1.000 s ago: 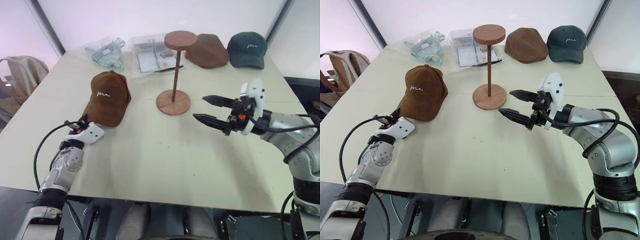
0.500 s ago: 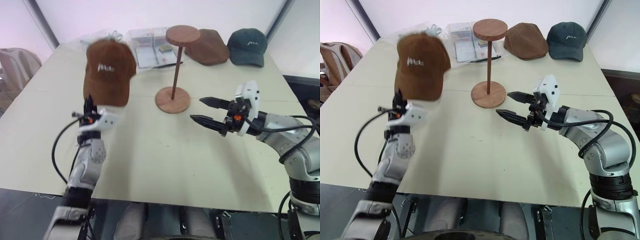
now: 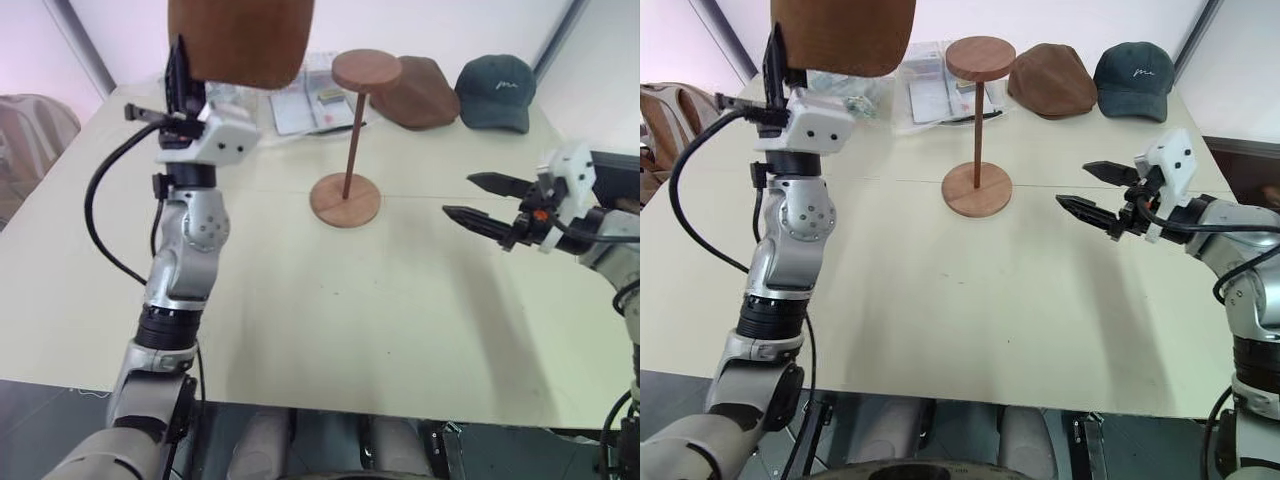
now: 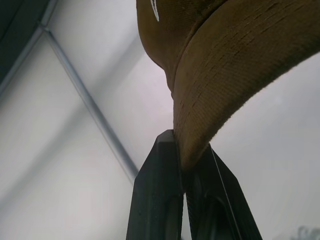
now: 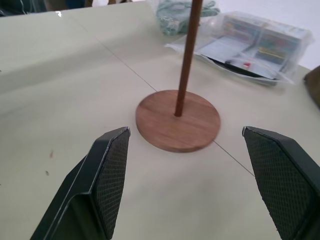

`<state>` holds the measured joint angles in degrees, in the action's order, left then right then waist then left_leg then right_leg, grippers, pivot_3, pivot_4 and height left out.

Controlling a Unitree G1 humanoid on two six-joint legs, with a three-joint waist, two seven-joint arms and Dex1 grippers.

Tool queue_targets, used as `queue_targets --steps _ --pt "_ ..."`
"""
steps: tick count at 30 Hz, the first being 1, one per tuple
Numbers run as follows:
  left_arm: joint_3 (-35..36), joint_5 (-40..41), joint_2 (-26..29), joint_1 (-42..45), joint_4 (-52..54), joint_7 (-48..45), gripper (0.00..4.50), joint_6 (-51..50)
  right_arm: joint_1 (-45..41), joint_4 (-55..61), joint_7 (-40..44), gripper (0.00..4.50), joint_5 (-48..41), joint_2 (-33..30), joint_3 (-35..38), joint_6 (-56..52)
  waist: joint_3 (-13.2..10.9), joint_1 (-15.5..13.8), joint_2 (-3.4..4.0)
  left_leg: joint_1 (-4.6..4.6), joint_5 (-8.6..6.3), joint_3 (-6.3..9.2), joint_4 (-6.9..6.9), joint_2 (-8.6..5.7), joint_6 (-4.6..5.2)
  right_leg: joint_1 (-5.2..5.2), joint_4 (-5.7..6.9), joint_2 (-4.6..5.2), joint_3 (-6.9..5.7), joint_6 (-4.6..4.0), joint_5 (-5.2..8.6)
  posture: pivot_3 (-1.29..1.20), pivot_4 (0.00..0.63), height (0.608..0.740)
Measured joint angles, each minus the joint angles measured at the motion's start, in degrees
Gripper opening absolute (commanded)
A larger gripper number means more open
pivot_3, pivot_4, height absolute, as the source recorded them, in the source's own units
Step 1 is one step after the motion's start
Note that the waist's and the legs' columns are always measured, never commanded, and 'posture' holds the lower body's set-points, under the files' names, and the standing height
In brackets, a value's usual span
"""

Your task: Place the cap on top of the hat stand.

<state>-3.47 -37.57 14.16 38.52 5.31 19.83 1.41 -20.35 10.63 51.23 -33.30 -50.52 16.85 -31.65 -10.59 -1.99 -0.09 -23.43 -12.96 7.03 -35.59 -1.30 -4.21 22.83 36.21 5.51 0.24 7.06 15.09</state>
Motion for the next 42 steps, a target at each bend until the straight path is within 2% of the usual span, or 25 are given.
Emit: queue_targets --steps 7,12,23,38,42 --pt "-5.43 -0.72 -7.95 -2.36 -1.08 1.78 0.04 0.35 1.60 0.60 -0.48 3.66 0.02 0.57 0.39 0.07 -0.01 0.28 -0.01 0.03 0.00 0.00 -0.12 0.00 0.00 -0.08 0.00 0.00 0.01 0.07 -0.04 0.00 0.150 0.740" --pt "-9.65 -3.05 -10.90 -5.13 -9.14 7.00 0.04 2.54 1.79 1.77 -1.36 3.66 -0.33 1.03 0.38 -0.53 -0.02 0.32 -0.02 0.02 0.00 0.00 -0.18 -0.01 0.01 -0.09 0.01 -0.01 0.01 0.11 -0.07 0.00 0.150 0.740" --pt "-13.93 -4.52 -12.54 -2.91 -25.26 15.84 0.04 9.08 2.16 3.58 -1.23 3.66 -1.67 0.53 0.44 -2.90 -0.02 0.17 -0.03 0.01 0.00 0.00 -0.21 -0.03 0.01 -0.09 0.01 0.00 0.02 0.12 -0.07 0.00 0.150 0.740" --pt "-17.47 -6.02 -12.82 -2.88 -30.72 20.54 0.04 11.28 1.82 3.22 -1.22 3.66 -1.58 0.84 0.49 -1.56 -0.02 -0.10 -0.02 0.00 0.00 0.00 -0.25 -0.03 0.01 -0.10 0.01 0.00 0.02 0.14 -0.09 0.00 0.150 0.740" --pt "-18.64 -7.05 -13.02 -2.89 -32.70 21.80 0.04 11.41 1.15 1.05 -3.08 3.66 -2.45 2.14 3.97 -1.81 -0.01 -0.16 -0.02 0.00 0.00 0.00 -0.30 -0.04 0.01 -0.12 0.02 0.00 0.03 0.17 -0.10 0.00 0.150 0.740"
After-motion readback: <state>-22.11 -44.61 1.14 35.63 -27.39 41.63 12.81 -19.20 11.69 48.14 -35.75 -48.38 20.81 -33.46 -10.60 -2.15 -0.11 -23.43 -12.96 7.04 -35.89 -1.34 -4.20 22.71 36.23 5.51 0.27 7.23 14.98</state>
